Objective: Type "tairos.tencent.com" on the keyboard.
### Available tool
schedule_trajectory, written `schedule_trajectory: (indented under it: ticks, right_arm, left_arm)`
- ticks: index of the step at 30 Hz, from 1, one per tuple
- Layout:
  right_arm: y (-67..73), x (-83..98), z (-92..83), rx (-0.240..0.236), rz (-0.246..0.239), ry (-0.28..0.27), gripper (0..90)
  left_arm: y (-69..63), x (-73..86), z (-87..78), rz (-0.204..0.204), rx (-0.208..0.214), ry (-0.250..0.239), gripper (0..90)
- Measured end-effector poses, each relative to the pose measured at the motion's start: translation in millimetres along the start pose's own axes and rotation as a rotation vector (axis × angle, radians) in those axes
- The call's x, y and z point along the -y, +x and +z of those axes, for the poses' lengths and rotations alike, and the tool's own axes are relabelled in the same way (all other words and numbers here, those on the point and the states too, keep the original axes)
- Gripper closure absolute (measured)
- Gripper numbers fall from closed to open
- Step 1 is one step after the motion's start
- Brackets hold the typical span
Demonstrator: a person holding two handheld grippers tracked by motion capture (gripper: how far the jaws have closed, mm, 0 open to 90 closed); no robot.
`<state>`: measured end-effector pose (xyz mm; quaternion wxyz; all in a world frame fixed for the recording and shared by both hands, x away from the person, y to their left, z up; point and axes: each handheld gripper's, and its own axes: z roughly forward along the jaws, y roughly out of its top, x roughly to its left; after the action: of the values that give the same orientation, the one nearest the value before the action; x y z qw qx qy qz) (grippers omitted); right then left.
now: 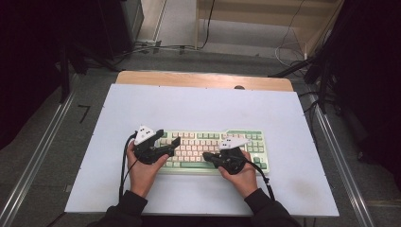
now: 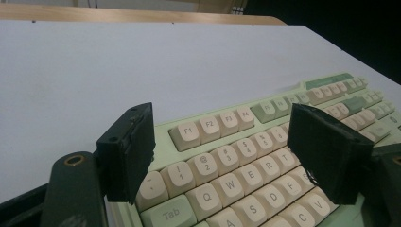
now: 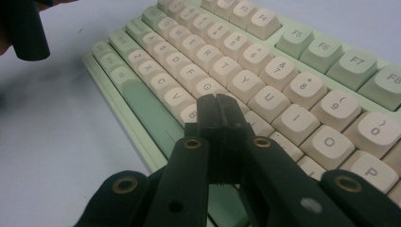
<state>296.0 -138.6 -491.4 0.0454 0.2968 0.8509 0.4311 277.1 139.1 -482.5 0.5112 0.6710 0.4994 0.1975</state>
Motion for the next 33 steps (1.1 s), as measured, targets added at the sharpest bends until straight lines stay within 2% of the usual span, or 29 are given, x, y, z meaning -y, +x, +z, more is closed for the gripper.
schedule_trajectory:
  ticks: [23, 28, 30, 33]
  right_arm:
    - [0.4, 0.0, 4.8, 0.008, -0.007, 0.01, 88.0]
    - [1.2, -1.7, 5.2, 0.024, -0.012, 0.028, 87.5]
    - [0.0, -3.8, -0.9, 0.023, 0.004, -0.022, 80.1]
    - [-5.4, -6.0, -9.6, 0.031, 0.043, -0.074, 63.2]
  left_arm:
    - [-0.8, 0.6, -1.3, 0.004, 0.014, -0.001, 24.3]
    - [-1.4, 0.7, -1.3, 0.008, 0.015, 0.001, 24.4]
    - [-1.8, 0.4, -1.8, 0.006, 0.02, -0.004, 24.4]
    - [-1.9, 0.7, -1.3, 0.01, 0.018, -0.001, 24.5]
